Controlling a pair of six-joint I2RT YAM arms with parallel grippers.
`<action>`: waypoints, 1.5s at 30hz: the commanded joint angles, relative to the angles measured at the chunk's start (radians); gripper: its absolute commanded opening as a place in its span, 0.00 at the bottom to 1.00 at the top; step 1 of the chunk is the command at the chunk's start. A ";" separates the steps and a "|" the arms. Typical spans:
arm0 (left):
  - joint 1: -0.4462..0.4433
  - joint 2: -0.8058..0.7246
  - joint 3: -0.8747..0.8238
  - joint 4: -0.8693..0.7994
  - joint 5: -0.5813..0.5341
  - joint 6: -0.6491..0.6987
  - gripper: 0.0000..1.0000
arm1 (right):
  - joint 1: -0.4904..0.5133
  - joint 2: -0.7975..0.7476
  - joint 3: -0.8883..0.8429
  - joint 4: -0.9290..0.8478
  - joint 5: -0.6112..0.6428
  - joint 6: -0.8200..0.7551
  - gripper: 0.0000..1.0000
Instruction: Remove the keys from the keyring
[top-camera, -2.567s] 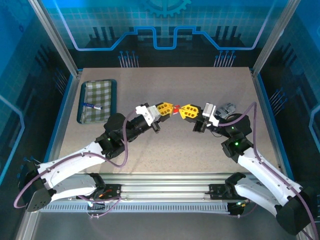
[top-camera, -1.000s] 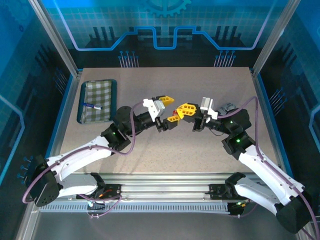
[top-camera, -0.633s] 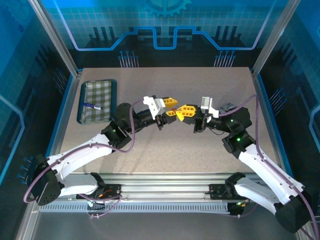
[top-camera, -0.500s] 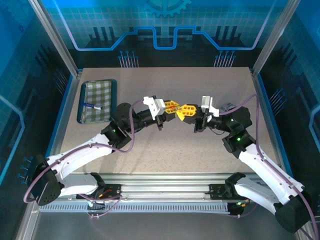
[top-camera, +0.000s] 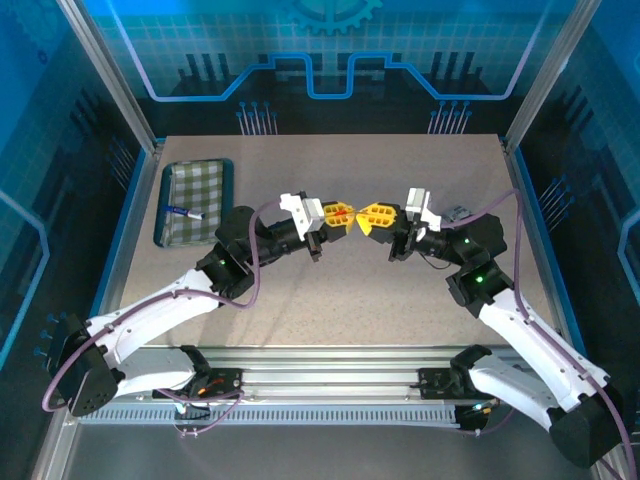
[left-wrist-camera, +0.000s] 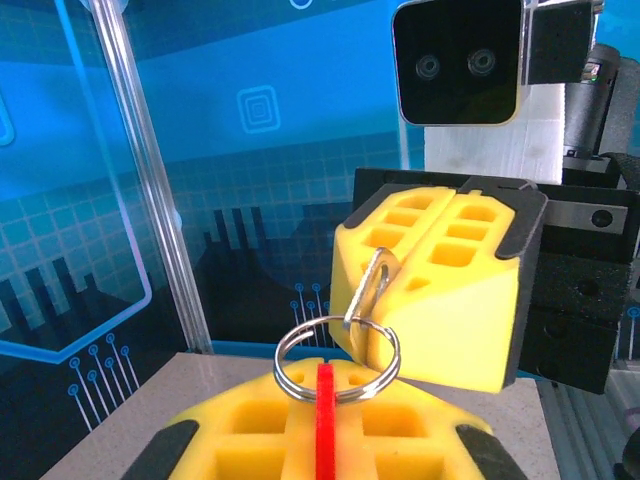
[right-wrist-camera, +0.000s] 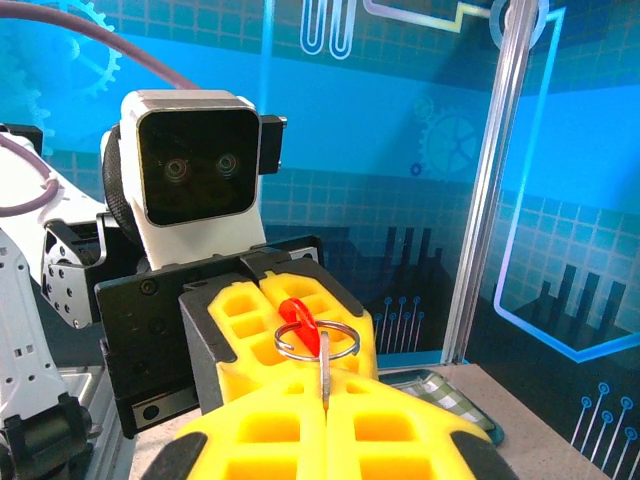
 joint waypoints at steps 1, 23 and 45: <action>0.010 -0.032 -0.029 0.051 0.030 -0.027 0.00 | -0.014 -0.021 0.017 0.001 0.061 -0.027 0.00; 0.101 -0.037 -0.019 0.101 0.158 -0.270 0.00 | -0.009 -0.099 -0.026 -0.040 0.053 -0.286 0.00; 0.154 -0.012 0.076 -0.044 0.249 -0.392 0.00 | 0.129 -0.138 0.092 -0.462 0.071 -0.689 0.00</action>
